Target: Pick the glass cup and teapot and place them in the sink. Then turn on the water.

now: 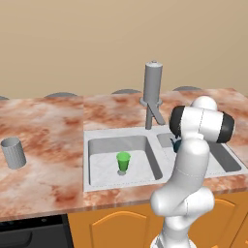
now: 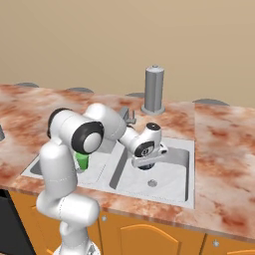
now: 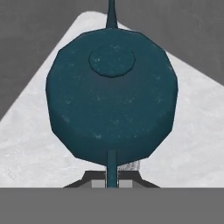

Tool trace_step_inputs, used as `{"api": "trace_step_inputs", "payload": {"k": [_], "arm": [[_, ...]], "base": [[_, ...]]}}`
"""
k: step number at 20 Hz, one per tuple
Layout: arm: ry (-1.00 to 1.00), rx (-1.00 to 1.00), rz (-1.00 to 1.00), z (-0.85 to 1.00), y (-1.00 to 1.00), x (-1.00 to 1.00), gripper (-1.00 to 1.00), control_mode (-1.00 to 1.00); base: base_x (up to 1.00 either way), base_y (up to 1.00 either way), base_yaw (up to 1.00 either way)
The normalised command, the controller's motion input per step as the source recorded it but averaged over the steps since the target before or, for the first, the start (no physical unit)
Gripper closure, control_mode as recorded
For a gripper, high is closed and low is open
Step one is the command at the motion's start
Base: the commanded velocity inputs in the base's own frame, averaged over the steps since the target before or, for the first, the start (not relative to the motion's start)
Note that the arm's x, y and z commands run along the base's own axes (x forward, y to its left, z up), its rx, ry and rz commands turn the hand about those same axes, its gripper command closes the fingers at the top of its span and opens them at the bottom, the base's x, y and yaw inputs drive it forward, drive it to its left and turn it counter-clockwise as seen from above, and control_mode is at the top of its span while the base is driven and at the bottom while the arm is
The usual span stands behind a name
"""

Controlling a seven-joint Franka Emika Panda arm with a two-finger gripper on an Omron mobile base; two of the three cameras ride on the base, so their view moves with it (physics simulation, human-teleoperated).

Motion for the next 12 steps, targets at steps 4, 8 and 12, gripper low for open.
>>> {"api": "trace_step_inputs", "payload": {"k": [4, 8, 12], "arm": [[-0.01, 0.00, 0.00, -0.05, 0.02, 0.13, 1.00, -1.00], [0.00, 0.00, 0.00, -0.09, 0.01, 0.15, 1.00, -1.00], [0.00, 0.00, 0.00, -0.15, 0.00, 0.21, 1.00, -1.00]], "base": [[0.00, 0.00, 0.00], [0.00, 0.00, 0.00], [0.00, 0.00, 0.00]]}}
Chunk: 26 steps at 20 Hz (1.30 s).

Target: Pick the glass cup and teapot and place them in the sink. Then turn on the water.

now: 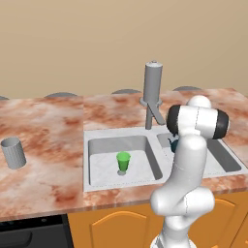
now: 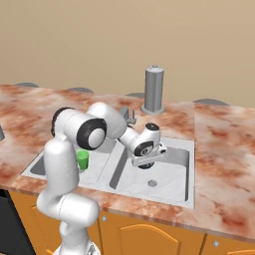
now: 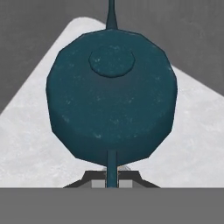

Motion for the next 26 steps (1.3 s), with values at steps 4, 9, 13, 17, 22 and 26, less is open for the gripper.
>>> {"api": "trace_step_inputs", "payload": {"k": [4, 9, 13, 17, 22, 26], "arm": [[0.00, 0.00, 0.00, -0.19, 0.01, 0.14, 1.00, -1.00], [0.00, 0.00, 0.00, -0.25, 0.00, 0.02, 1.00, -1.00], [0.00, 0.00, 0.00, -0.32, 0.00, 0.00, 1.00, -1.00], [0.00, 0.00, 0.00, -0.19, 0.00, 0.00, 1.00, -1.00], [0.00, 0.00, 0.00, -0.07, 0.00, 0.00, 1.00, -1.00], [0.00, 0.00, 0.00, -0.02, 0.00, 0.00, 1.00, -1.00]], "base": [[0.00, 0.00, 0.00], [0.00, 0.00, 0.00], [0.00, 0.00, 0.00], [0.00, 0.00, 0.00], [0.00, 0.00, 0.00], [0.00, 0.00, 0.00]]}}
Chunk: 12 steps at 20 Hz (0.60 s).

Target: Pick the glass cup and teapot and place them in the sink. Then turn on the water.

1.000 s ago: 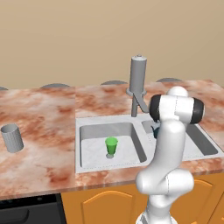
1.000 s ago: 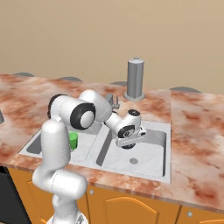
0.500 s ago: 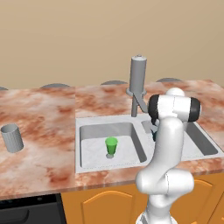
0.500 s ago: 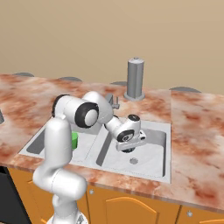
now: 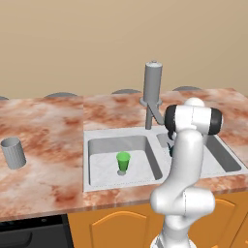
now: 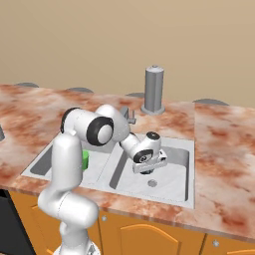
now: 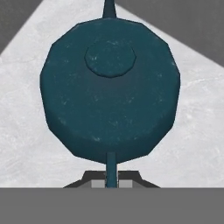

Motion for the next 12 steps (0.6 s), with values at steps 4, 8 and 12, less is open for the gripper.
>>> {"api": "trace_step_inputs", "payload": {"k": [4, 8, 12], "arm": [[0.00, 0.00, 0.00, 0.00, 0.00, 0.00, 1.00, -1.00], [0.00, 0.00, 0.00, 0.00, 0.00, 0.00, 1.00, -1.00], [0.00, 0.00, 0.00, 0.00, 0.00, 0.00, -1.00, -1.00]], "base": [[0.00, 0.00, 0.00], [0.00, 0.00, 0.00], [0.00, 0.00, 0.00]]}}
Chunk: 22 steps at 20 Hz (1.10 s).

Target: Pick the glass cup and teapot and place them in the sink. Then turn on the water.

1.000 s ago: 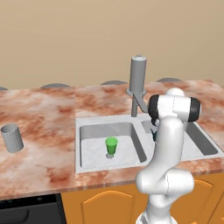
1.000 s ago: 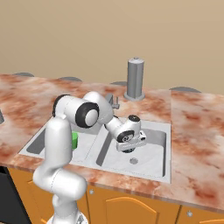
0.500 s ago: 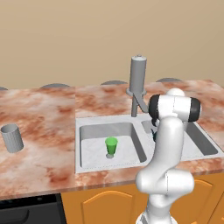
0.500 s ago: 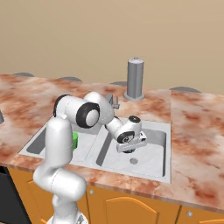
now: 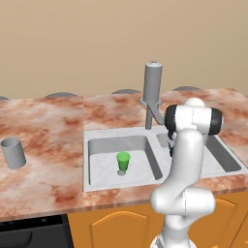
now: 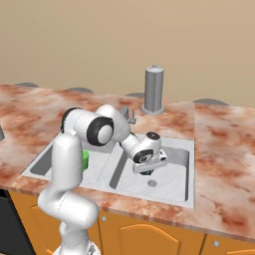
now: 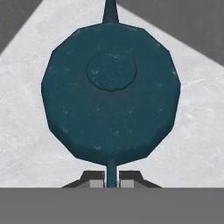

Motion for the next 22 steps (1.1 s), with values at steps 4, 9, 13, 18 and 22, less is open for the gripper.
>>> {"api": "trace_step_inputs", "payload": {"k": [4, 9, 13, 18, 22], "arm": [[0.00, 0.00, 0.00, 0.00, 0.00, 0.00, -1.00, -1.00], [-0.03, 0.00, 0.00, 0.00, 0.00, 0.00, -1.00, -1.00], [-0.06, 0.00, 0.00, 0.07, 0.00, -0.07, -1.00, -1.00], [-0.15, 0.00, 0.00, 0.49, 0.08, -0.30, -1.00, -1.00], [-0.15, 0.00, 0.00, 0.53, 0.10, -0.40, -1.00, -1.00]], "base": [[0.00, 0.00, 0.00], [0.00, 0.00, 0.00], [0.00, 0.00, 0.00], [0.00, 0.00, 0.00], [0.00, 0.00, 0.00]]}}
